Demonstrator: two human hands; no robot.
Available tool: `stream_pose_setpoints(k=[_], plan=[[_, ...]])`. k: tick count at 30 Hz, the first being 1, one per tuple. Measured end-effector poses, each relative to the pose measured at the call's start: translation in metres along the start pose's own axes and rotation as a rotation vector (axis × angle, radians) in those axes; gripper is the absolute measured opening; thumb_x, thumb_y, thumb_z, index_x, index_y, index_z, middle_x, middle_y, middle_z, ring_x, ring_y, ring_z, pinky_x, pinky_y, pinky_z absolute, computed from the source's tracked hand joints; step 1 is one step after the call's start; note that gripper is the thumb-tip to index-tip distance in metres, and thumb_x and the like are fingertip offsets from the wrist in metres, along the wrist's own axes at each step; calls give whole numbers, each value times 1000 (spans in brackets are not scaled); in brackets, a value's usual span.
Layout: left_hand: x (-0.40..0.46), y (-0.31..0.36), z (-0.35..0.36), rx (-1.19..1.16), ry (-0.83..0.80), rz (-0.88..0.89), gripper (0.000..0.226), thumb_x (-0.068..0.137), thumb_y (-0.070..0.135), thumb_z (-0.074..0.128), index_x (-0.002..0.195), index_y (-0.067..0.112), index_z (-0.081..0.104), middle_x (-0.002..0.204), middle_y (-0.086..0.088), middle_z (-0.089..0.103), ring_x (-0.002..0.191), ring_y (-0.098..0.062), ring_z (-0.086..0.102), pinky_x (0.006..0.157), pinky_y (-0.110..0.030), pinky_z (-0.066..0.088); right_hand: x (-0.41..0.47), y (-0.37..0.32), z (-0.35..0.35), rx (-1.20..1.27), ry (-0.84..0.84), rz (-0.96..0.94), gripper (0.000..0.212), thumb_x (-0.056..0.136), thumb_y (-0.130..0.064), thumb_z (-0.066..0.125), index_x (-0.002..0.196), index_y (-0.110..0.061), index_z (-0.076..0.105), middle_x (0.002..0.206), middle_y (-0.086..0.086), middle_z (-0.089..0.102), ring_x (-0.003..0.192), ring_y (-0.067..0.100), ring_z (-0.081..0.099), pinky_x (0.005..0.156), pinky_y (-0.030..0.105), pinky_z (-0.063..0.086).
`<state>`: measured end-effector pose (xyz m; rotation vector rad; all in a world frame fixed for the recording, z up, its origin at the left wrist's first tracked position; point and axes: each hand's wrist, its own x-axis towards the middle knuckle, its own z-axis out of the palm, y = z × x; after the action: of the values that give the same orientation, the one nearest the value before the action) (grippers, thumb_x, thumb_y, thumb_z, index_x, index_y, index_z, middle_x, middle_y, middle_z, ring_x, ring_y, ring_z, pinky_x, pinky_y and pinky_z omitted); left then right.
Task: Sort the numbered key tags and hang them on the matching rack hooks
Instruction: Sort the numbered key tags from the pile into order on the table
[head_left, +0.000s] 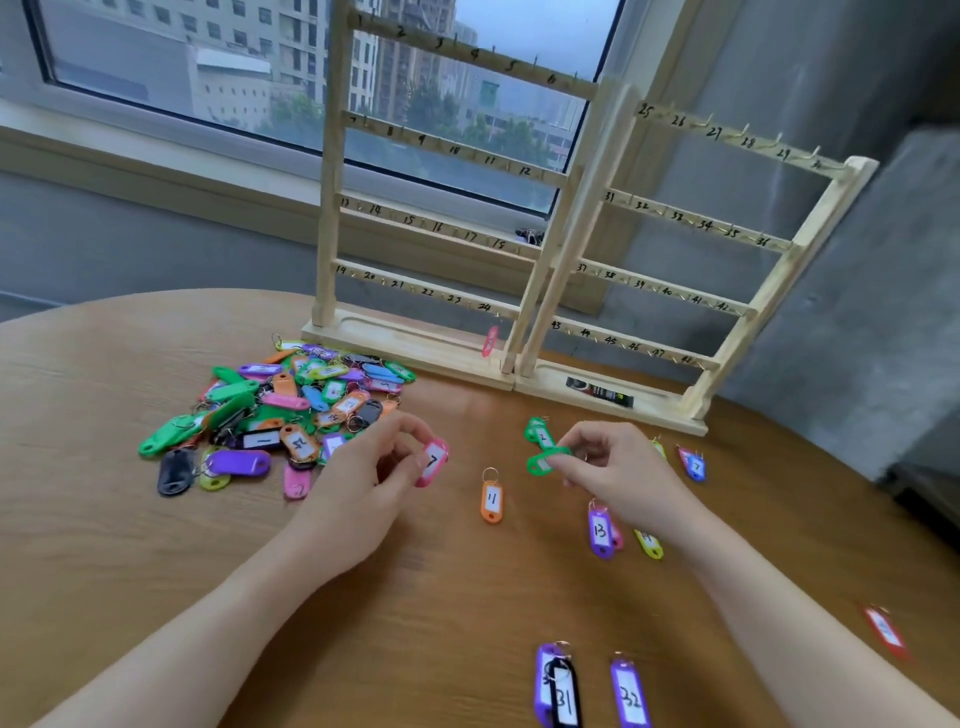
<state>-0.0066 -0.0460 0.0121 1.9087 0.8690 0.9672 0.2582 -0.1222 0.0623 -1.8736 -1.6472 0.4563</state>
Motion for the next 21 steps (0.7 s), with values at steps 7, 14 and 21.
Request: stream_pose_setpoints(k=[7,14,21], plan=[[10,3,8,-47,-63,-71,6,100,17,59,97,15,54,83,10,77,52,-4,43,53,-14,38,14,31,-31,-211,-25,31,31,104,-18,50,83,-28,70,73,-5,70,56,10,48,56,30,39],[7,6,15,11,-85,-16,11,98,17,63,102,27,60,75,16,74,53,-5,43,55,-14,36,28,36,-52,-197,-14,130,19,100,-21,61,84,-19,70,69,-7,73,55,6,56,52,17,45],[8,4,16,34,-119,23,12,97,13,64,97,25,64,72,9,72,60,-9,47,61,-20,39,45,36,-59,-233,-62,196,17,96,-31,68,87,-18,72,66,-7,72,51,-2,56,48,14,40]])
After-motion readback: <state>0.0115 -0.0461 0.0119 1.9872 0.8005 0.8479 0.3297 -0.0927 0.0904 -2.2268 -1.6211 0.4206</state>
